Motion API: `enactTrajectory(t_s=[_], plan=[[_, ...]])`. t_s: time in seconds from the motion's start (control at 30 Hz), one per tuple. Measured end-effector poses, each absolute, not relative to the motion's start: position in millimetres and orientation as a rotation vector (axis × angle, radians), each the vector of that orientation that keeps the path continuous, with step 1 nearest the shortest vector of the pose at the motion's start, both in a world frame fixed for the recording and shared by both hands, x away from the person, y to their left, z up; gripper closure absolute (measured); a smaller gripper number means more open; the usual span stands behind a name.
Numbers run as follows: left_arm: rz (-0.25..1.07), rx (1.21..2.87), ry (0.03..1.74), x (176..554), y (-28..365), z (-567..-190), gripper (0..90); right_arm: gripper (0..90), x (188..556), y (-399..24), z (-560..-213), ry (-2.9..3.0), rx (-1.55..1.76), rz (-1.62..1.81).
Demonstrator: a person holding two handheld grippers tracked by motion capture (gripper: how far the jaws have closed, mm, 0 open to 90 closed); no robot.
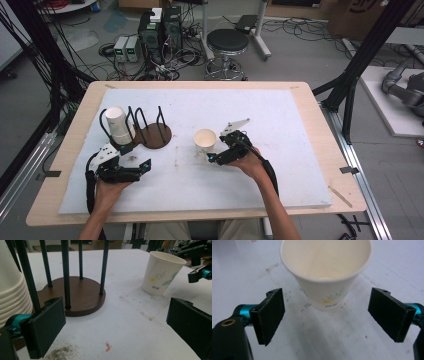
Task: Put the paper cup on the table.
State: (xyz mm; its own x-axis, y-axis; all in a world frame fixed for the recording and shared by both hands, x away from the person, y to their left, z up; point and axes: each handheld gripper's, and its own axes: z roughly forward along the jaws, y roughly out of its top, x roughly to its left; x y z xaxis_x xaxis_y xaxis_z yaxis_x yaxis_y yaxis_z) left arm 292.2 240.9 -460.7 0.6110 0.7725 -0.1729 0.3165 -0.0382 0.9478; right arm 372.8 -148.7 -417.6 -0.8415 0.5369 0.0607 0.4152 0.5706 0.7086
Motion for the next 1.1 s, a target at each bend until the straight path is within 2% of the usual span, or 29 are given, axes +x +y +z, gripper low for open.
enactTrajectory(t_s=[0.23,0.73,1.1], plan=[[0.472,1.628,0.918,292,240,-461,2.2,14.4,357,-185,-426,2.517,0.876,1.306],[0.502,1.607,0.911,289,241,-461,2.2,14.5,327,-249,-435,2.264,0.996,1.403],[0.511,1.602,0.907,287,241,-461,2.2,14.6,319,-271,-443,2.172,1.049,1.398]])
